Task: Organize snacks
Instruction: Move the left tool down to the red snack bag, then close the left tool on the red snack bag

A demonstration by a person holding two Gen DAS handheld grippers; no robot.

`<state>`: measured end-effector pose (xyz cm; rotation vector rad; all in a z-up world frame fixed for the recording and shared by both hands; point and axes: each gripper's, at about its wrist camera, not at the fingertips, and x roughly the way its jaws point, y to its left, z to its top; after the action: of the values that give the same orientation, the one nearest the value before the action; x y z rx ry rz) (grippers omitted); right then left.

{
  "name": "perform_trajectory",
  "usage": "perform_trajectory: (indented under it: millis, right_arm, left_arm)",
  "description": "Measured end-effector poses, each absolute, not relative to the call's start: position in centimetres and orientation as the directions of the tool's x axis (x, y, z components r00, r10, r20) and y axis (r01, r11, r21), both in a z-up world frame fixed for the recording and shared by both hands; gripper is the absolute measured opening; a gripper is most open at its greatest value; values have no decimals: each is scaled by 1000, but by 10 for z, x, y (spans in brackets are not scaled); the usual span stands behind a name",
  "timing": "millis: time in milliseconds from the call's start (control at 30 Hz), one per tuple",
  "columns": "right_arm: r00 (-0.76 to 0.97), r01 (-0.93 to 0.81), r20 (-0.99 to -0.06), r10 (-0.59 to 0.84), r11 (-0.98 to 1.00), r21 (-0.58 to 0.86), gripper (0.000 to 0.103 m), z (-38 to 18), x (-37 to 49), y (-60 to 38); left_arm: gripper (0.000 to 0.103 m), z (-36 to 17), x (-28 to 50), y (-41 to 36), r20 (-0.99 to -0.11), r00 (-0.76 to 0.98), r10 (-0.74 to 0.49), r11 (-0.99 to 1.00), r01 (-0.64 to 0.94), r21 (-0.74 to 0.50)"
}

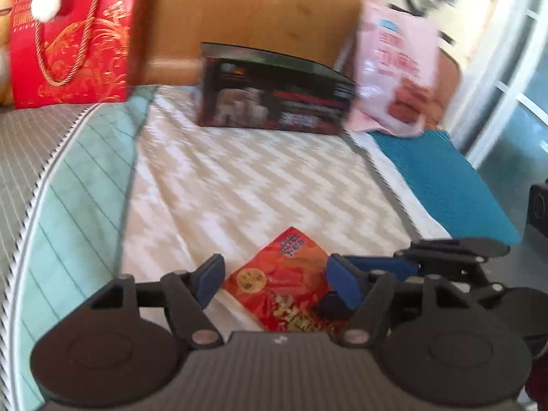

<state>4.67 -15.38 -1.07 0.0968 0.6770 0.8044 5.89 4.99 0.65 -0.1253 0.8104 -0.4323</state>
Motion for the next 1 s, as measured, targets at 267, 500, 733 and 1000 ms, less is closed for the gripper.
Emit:
perform_trajectory:
  millis: [267, 500, 733, 1000]
  right_arm:
    - [517, -647, -492, 700, 696, 310, 46, -19, -24, -187]
    - [568, -599, -454, 686, 723, 344, 48, -25, -64, -208]
    - [555, -520, -417, 720, 691, 502, 48, -29, -84, -240]
    - [533, -487, -448, 717, 694, 531, 42, -31, -101, -249]
  left_arm:
    - [71, 1, -10, 22, -658, 572, -490, 865, 411, -287]
    - [71, 2, -45, 22, -652, 542, -530, 844, 412, -343]
    - [70, 8, -41, 30, -650, 463, -602, 797, 389, -461]
    - [71, 4, -41, 20, -674, 488, -555, 828, 405, -388]
